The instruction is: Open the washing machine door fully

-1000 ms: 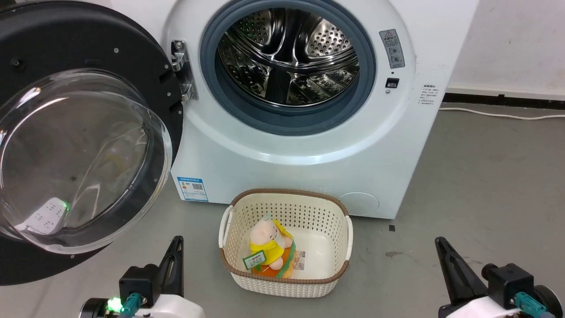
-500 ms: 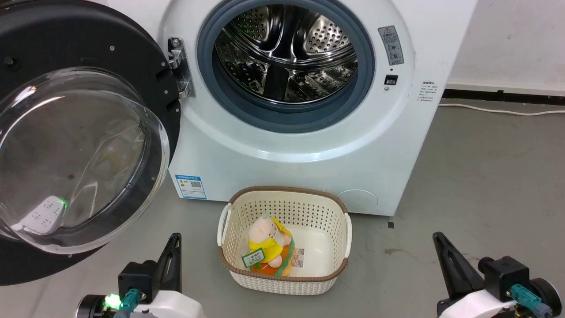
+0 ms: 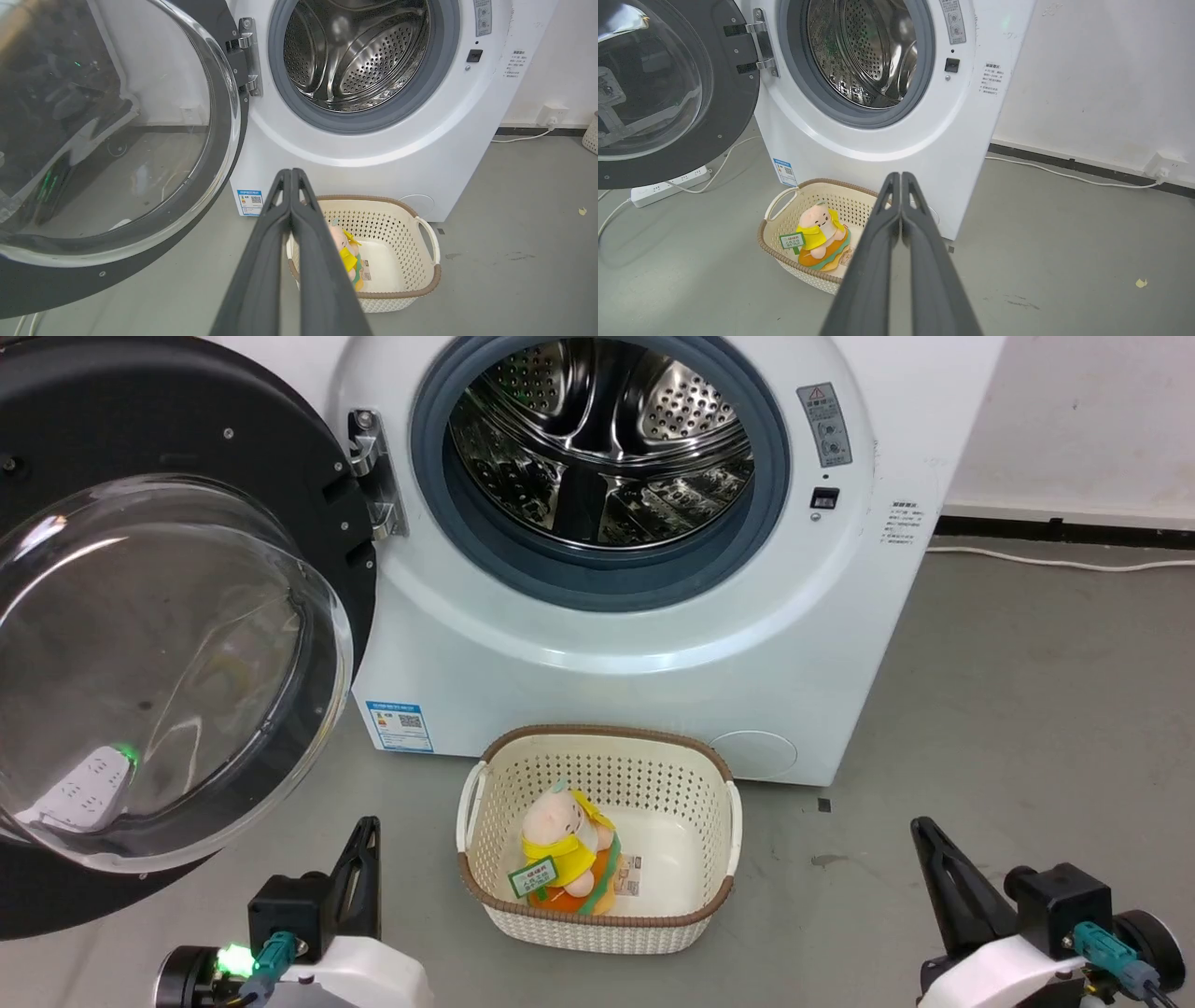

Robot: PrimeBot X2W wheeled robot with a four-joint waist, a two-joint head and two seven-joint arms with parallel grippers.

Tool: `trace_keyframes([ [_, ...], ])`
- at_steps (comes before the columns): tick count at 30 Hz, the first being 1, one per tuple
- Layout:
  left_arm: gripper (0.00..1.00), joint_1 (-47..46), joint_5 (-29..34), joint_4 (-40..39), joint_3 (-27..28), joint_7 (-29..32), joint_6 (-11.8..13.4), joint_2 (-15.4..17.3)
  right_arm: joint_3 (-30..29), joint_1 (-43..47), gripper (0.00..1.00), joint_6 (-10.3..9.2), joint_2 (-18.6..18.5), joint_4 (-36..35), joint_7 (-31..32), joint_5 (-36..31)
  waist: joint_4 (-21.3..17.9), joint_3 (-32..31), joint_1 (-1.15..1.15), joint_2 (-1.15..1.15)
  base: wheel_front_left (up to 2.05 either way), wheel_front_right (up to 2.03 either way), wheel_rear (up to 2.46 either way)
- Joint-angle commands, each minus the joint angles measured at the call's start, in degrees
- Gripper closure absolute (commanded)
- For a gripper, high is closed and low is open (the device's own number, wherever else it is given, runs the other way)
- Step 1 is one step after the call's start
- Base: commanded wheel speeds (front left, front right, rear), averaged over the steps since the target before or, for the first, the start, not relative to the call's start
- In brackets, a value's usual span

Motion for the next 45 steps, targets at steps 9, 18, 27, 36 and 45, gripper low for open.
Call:
trace_keyframes([
  [9, 1.0, -1.0, 1.0, -1.0, 0.6, 1.2, 0.1, 0.0, 0.2, -1.5, 1.0, 0.04, 0.3, -0.7, 1.2, -0.8, -0.2, 0.4, 0.0, 0.0, 0.0, 0.0, 0.0],
  [18, 1.0, -1.2, 1.2, -1.3, 0.8, 1.7, 0.2, 0.0, 0.3, -1.8, 1.0, 0.05, 0.3, -0.7, 1.6, -1.0, -0.3, 0.5, 0.0, 0.0, 0.0, 0.0, 0.0],
  [27, 1.0, -1.2, 1.2, -1.3, 0.8, 1.7, 0.2, 0.0, 0.3, -1.8, 1.0, 0.05, 0.3, -0.7, 1.6, -1.0, -0.3, 0.5, 0.0, 0.0, 0.0, 0.0, 0.0],
  [36, 1.0, -1.2, 1.2, -1.3, 0.8, 1.7, 0.2, 0.0, 0.3, -1.8, 1.0, 0.05, 0.3, -0.7, 1.6, -1.0, -0.3, 0.5, 0.0, 0.0, 0.0, 0.0, 0.0],
  [45, 1.0, -1.2, 1.2, -1.3, 0.8, 1.7, 0.2, 0.0, 0.3, -1.8, 1.0, 0.05, 0.3, -0.7, 1.6, -1.0, -0.3, 0.5, 0.0, 0.0, 0.0, 0.0, 0.0],
])
